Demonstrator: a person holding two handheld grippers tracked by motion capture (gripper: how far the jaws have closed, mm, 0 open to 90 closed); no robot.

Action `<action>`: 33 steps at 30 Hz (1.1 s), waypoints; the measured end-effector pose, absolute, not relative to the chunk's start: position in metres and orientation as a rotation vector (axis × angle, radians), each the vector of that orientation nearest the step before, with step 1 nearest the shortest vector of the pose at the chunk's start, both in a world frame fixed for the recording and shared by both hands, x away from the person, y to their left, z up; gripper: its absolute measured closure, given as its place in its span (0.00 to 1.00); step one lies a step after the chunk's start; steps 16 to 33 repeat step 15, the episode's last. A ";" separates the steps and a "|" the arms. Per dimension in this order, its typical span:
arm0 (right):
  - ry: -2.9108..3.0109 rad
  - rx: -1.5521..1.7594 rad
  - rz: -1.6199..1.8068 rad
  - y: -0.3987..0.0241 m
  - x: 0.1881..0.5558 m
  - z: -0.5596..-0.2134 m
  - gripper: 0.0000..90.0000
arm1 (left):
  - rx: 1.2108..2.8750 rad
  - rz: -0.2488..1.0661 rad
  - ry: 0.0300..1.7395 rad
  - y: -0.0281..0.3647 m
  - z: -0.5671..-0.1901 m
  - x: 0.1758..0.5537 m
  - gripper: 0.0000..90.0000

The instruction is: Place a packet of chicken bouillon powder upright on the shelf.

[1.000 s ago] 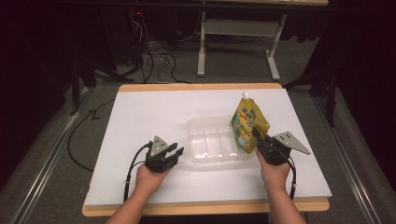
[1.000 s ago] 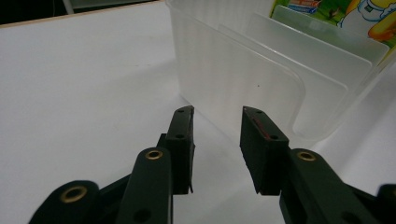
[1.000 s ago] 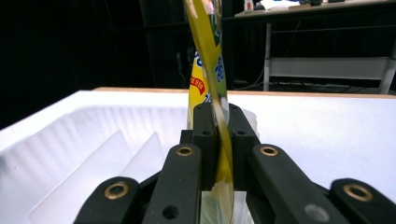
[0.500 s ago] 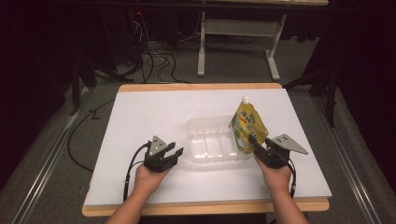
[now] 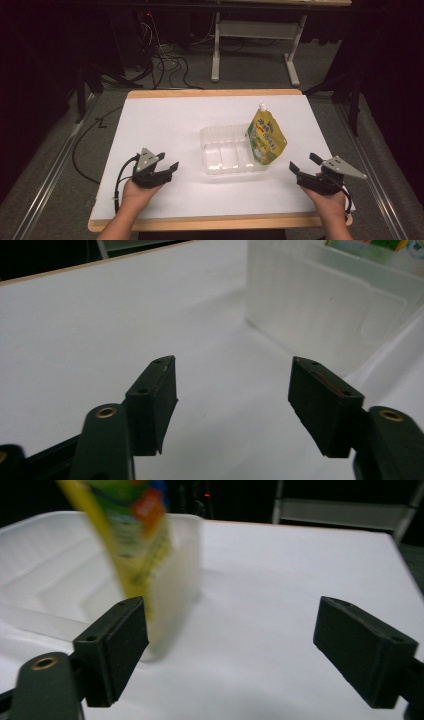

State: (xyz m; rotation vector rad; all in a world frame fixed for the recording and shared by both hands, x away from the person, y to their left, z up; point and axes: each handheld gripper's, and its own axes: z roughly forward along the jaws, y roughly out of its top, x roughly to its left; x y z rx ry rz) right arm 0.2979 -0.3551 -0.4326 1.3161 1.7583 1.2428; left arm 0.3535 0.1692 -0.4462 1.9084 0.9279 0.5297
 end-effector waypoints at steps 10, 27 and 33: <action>1.660 1.402 1.194 -0.381 0.297 -0.441 0.16 | 1.792 0.514 1.114 0.217 -0.449 0.345 0.39; 1.681 1.397 1.194 -0.377 0.300 -0.443 0.16 | 1.826 0.506 1.075 0.211 -0.449 0.343 0.39; 1.681 1.397 1.194 -0.377 0.300 -0.443 0.16 | 1.826 0.506 1.075 0.211 -0.449 0.343 0.39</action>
